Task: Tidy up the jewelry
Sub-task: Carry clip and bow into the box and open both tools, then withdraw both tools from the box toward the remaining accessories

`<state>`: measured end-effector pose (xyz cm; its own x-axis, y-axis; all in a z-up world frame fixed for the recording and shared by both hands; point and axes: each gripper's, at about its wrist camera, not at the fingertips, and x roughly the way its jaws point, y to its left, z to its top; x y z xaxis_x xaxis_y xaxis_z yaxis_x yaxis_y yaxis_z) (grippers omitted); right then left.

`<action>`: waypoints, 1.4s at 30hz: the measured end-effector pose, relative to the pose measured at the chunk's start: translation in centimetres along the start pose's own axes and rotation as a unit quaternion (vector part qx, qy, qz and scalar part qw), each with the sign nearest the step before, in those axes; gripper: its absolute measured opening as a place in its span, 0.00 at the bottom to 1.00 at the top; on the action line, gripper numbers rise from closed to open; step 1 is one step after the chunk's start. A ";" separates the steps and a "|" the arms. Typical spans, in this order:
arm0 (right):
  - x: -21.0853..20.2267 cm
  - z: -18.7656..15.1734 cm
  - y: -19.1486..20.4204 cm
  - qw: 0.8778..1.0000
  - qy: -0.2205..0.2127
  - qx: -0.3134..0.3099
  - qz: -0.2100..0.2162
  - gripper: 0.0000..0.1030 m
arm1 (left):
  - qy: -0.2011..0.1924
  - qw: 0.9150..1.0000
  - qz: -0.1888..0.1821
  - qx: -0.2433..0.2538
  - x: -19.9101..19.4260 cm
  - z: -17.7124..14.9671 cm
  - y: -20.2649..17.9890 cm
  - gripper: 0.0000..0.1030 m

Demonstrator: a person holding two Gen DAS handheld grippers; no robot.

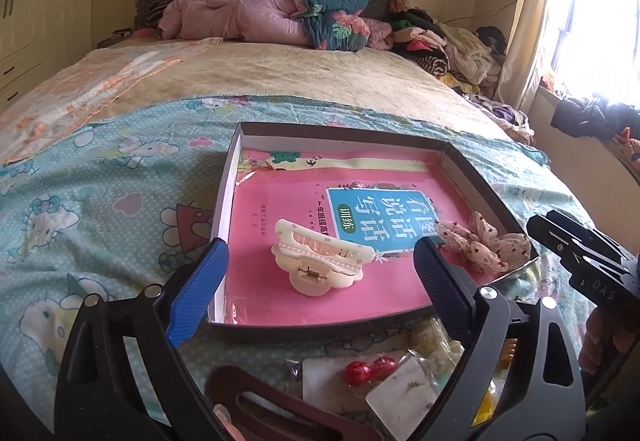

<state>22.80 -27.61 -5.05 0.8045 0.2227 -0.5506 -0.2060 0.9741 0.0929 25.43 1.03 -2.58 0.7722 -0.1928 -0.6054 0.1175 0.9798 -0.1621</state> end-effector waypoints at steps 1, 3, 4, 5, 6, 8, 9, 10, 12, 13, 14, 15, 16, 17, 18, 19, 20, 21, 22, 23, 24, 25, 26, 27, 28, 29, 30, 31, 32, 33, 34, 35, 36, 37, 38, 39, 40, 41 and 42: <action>-0.4 -0.1 0.0 1.000 -0.002 0.001 0.001 0.59 | -0.001 1.000 0.000 0.000 -0.2 -0.1 0.0 0.85; -1.0 -0.2 0.0 1.000 -0.006 0.003 0.003 0.62 | -0.005 1.000 -0.003 -0.002 -0.7 -0.3 0.0 0.86; -1.4 -0.3 0.0 1.000 -0.008 0.003 0.003 0.63 | -0.006 1.000 -0.004 -0.003 -1.0 -0.3 -0.1 0.86; -1.7 -0.4 0.0 1.000 -0.010 0.003 0.003 0.63 | -0.007 1.000 -0.005 -0.004 -1.2 -0.4 -0.1 0.86; -2.1 -0.5 0.1 1.000 -0.012 0.004 0.003 0.64 | -0.010 1.000 -0.006 -0.005 -1.6 -0.6 -0.1 0.87; -2.7 -0.7 0.1 1.000 -0.015 0.005 0.004 0.68 | -0.012 1.000 -0.008 -0.004 -2.0 -0.7 -0.2 0.89; -2.9 -0.8 0.2 1.000 -0.016 0.005 0.005 0.69 | -0.014 1.000 -0.009 -0.003 -2.2 -0.9 -0.3 0.89; -3.3 -1.0 0.3 1.000 -0.018 0.005 0.005 0.70 | -0.016 1.000 -0.009 -0.002 -2.5 -1.0 -0.4 0.89; -4.0 -1.2 0.4 1.000 -0.021 0.003 0.007 0.73 | -0.021 1.000 -0.011 -0.001 -3.1 -1.3 -0.5 0.89; -4.3 -1.4 0.6 1.000 -0.022 0.001 0.007 0.75 | -0.023 1.000 -0.011 -0.001 -3.3 -1.4 -0.5 0.89; -4.6 -1.5 0.6 1.000 -0.024 0.000 0.007 0.76 | -0.025 1.000 -0.013 -0.001 -3.5 -1.5 -0.4 0.89; -5.0 -1.7 0.7 1.000 -0.026 -0.002 0.010 0.77 | -0.027 1.000 -0.014 0.000 -3.7 -1.6 -0.4 0.89; -5.3 -1.8 0.7 1.000 -0.028 -0.004 0.009 0.78 | -0.029 1.000 -0.013 0.001 -4.0 -1.7 -0.4 0.89; -5.7 -2.0 0.8 0.999 -0.032 -0.007 0.008 0.78 | -0.029 0.999 -0.012 0.002 -4.2 -1.9 -0.4 0.89; -5.9 -2.1 0.9 0.999 -0.033 -0.010 0.008 0.79 | -0.029 1.000 -0.012 0.004 -4.4 -2.1 -0.4 0.89; -6.3 -2.3 1.1 0.999 -0.034 -0.013 0.009 0.79 | -0.029 1.000 -0.011 0.005 -4.6 -2.2 -0.4 0.89; -6.6 -2.4 1.1 0.999 -0.036 -0.014 0.009 0.80 | -0.029 1.000 -0.011 0.005 -4.8 -2.4 -0.4 0.89; -6.9 -2.6 1.2 0.999 -0.037 -0.015 0.010 0.80 | -0.029 1.000 -0.010 0.006 -4.9 -2.6 -0.3 0.89; -7.2 -2.7 1.3 0.999 -0.037 -0.017 0.013 0.80 | -0.027 1.000 -0.009 0.006 -5.1 -2.8 -0.3 0.89; -7.4 -2.8 1.4 0.999 -0.036 -0.019 0.014 0.80 | -0.027 1.000 -0.008 0.007 -5.2 -3.0 -0.2 0.89; -7.7 -3.0 1.4 0.999 -0.036 -0.021 0.015 0.81 | -0.026 1.000 -0.008 0.007 -5.3 -3.2 -0.2 0.89; -7.8 -3.2 1.6 0.999 -0.036 -0.024 0.015 0.81 | -0.026 1.000 -0.007 0.007 -5.4 -3.3 -0.1 0.89; -8.0 -3.3 1.7 0.999 -0.036 -0.027 0.015 0.81 | -0.025 1.000 -0.006 0.007 -5.5 -3.4 -0.1 0.89; -8.2 -3.5 1.7 0.999 -0.036 -0.029 0.014 0.81 | -0.024 1.000 -0.004 0.008 -5.6 -3.5 0.0 0.89; -8.3 -3.6 1.8 0.999 -0.034 -0.030 0.015 0.81 | -0.024 1.000 -0.004 0.009 -5.7 -3.8 0.0 0.89; -8.5 -3.8 1.9 0.999 -0.033 -0.030 0.017 0.81 | -0.022 1.000 -0.003 0.010 -5.8 -4.0 0.1 0.89; -8.6 -3.9 1.9 0.999 -0.032 -0.030 0.017 0.81 | -0.020 1.000 -0.002 0.010 -5.8 -4.3 0.2 0.89; -8.7 -4.0 1.9 0.999 -0.031 -0.030 0.018 0.81 | -0.019 1.000 -0.002 0.010 -5.9 -4.3 0.2 0.89; -8.7 -4.2 2.0 0.999 -0.029 -0.030 0.020 0.81 | -0.017 1.000 -0.001 0.011 -5.9 -4.5 0.1 0.89; -8.9 -4.4 2.1 0.999 -0.027 -0.032 0.020 0.81 | -0.016 1.000 0.000 0.012 -6.0 -4.7 0.1 0.89; -8.9 -4.5 2.2 0.999 -0.026 -0.034 0.020 0.81 | -0.015 1.000 0.000 0.014 -6.1 -4.9 0.1 0.89; -8.9 -4.7 2.4 0.999 -0.024 -0.037 0.022 0.81 | -0.014 1.000 0.000 0.015 -6.2 -5.1 0.1 0.89; -8.9 -4.9 2.6 0.999 -0.023 -0.040 0.022 0.81 | -0.012 1.000 0.001 0.018 -6.3 -5.3 0.0 0.89; -9.0 -5.2 2.7 0.999 -0.021 -0.043 0.022 0.81 | -0.011 1.000 0.001 0.019 -6.4 -5.4 0.0 0.89; -9.0 -5.4 2.9 0.999 -0.020 -0.045 0.023 0.81 | -0.011 1.000 0.002 0.020 -6.4 -5.6 -0.1 0.89; -9.1 -5.6 3.0 0.998 -0.018 -0.047 0.025 0.81 | -0.010 1.000 0.001 0.021 -6.6 -5.8 -0.1 0.89; -9.1 -5.8 3.1 0.998 -0.016 -0.048 0.025 0.81 | -0.009 1.000 0.000 0.022 -6.6 -5.9 -0.2 0.89; -9.2 -5.9 3.2 0.998 -0.014 -0.049 0.026 0.81 | -0.008 1.000 -0.001 0.024 -6.7 -6.0 -0.3 0.89; -9.2 -6.1 3.3 0.998 -0.011 -0.051 0.028 0.81 | -0.007 1.000 -0.001 0.025 -6.7 -6.1 -0.5 0.89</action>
<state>11.33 -26.66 -4.77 0.8015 0.2786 -0.5292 -0.3055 0.9514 0.0382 16.41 1.54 -3.23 0.7805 -0.1947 -0.5941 0.1500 0.9808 -0.1243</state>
